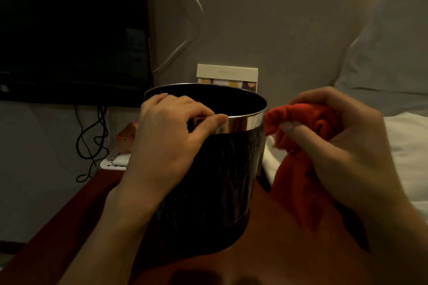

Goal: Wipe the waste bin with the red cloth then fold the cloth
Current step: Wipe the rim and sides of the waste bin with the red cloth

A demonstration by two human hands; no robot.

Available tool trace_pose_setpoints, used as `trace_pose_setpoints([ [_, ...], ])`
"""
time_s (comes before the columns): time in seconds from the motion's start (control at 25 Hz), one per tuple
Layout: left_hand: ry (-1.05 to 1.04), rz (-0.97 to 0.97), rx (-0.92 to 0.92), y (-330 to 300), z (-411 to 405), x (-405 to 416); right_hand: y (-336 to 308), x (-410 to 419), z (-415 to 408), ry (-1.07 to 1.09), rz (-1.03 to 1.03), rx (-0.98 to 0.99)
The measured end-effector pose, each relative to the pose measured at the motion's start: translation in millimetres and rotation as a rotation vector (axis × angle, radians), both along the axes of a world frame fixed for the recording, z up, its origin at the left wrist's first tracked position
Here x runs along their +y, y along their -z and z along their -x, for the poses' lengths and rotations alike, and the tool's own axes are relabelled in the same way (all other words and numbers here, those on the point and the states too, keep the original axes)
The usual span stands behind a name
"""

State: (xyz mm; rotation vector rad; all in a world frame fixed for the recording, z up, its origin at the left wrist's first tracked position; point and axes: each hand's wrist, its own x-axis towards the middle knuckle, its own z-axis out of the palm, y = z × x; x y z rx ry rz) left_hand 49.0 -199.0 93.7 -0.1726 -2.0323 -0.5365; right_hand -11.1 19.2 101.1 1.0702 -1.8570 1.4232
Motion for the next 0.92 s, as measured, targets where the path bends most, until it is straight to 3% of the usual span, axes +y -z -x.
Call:
trace_pose_setpoints([
  [0.2,0.019,-0.02,0.009,1,4,-1,17,-25,12,-0.112,-0.092,-0.047],
  [0.48,0.01,-0.054,-0.024,2,5,-1,51,-60,10,0.052,-0.055,0.26],
  [0.72,0.068,-0.014,-0.048,-1,4,-7,51,-54,11,0.272,-0.014,0.368],
  [0.92,0.053,-0.025,-0.025,2,5,-4,56,-61,8,0.169,-0.062,0.353],
])
